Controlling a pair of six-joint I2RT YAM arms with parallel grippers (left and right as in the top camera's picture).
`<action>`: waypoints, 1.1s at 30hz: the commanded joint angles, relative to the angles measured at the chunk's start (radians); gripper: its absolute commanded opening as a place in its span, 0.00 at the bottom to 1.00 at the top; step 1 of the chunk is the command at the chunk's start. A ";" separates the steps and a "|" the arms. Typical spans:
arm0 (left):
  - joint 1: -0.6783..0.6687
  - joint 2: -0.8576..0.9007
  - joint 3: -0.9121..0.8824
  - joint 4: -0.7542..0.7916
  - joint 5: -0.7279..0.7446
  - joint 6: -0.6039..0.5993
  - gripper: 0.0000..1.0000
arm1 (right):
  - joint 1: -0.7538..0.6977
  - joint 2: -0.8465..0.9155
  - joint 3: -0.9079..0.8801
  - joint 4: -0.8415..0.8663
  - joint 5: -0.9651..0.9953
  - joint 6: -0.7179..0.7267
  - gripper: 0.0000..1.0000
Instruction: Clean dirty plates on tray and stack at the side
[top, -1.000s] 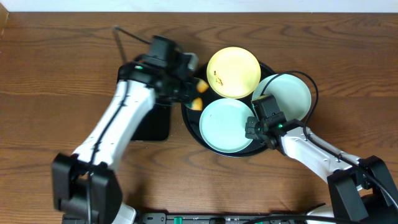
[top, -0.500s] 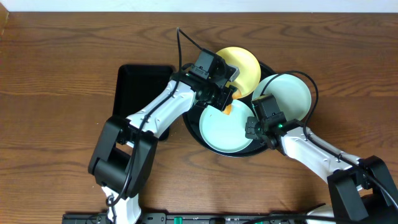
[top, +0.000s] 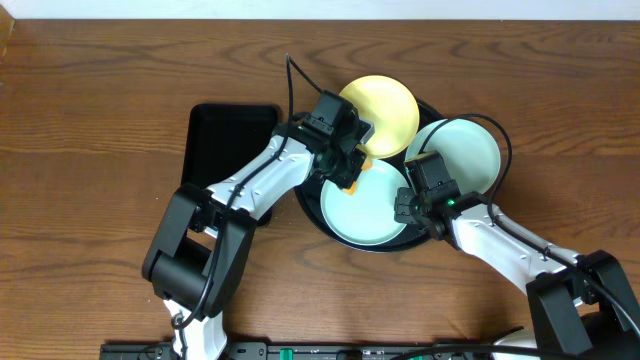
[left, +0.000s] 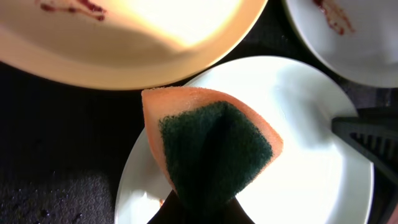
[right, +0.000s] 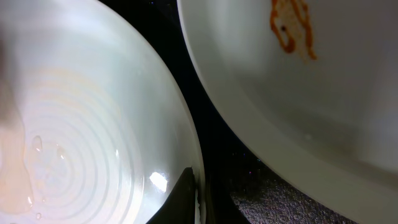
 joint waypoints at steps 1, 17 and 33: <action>-0.005 0.004 -0.016 -0.001 -0.023 0.018 0.07 | 0.004 0.014 -0.002 -0.003 -0.005 -0.015 0.04; -0.005 0.072 -0.065 0.032 -0.024 0.037 0.07 | 0.004 0.014 -0.002 -0.003 -0.005 -0.015 0.04; 0.064 -0.024 -0.003 -0.129 0.497 0.036 0.07 | 0.004 0.014 -0.002 -0.003 -0.005 -0.015 0.04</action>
